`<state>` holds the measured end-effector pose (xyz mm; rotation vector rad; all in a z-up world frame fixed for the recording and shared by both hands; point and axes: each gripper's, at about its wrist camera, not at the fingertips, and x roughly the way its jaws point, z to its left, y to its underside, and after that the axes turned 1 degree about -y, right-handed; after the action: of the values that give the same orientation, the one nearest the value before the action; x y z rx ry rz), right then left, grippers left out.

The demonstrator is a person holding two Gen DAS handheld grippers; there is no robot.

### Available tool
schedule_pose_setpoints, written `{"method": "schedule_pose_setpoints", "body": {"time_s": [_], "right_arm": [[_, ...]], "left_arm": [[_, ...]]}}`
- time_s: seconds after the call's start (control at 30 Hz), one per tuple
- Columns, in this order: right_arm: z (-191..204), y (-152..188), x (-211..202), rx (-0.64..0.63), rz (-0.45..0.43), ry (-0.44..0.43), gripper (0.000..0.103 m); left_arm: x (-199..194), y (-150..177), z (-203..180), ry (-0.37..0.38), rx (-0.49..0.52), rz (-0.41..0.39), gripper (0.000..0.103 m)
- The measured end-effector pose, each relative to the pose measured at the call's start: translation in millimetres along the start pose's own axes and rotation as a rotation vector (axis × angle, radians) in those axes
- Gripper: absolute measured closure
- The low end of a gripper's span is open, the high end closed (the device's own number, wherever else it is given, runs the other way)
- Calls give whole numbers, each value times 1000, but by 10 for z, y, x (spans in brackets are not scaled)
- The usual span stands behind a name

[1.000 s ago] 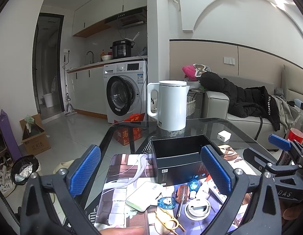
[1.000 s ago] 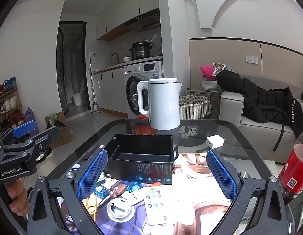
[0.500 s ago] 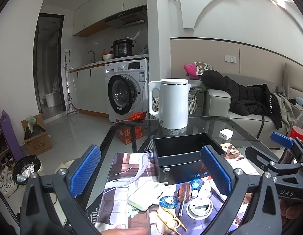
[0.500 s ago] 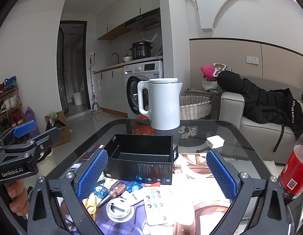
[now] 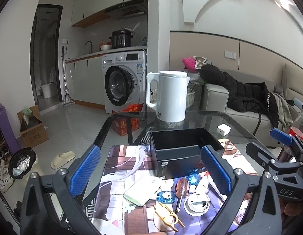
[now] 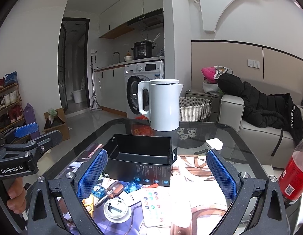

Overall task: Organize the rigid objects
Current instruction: 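Lower the left gripper onto the yellow clip tool while the right gripper grasps the white remote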

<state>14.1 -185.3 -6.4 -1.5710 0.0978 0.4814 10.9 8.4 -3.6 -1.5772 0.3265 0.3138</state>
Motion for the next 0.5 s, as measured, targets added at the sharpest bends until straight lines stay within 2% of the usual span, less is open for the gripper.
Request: {"method": "schedule_pose_setpoints", "body": {"time_s": [0.13, 0.33, 0.5], "right_arm": [[15, 8, 105, -32, 48, 26, 0], [-16, 140, 450, -65, 234, 49, 0], [-23, 306, 651, -80, 332, 57, 0]], "left_arm": [[229, 74, -5, -3, 2, 138, 0], [591, 308, -14, 1, -9, 365, 2], [779, 552, -115, -18, 21, 514, 3]]}}
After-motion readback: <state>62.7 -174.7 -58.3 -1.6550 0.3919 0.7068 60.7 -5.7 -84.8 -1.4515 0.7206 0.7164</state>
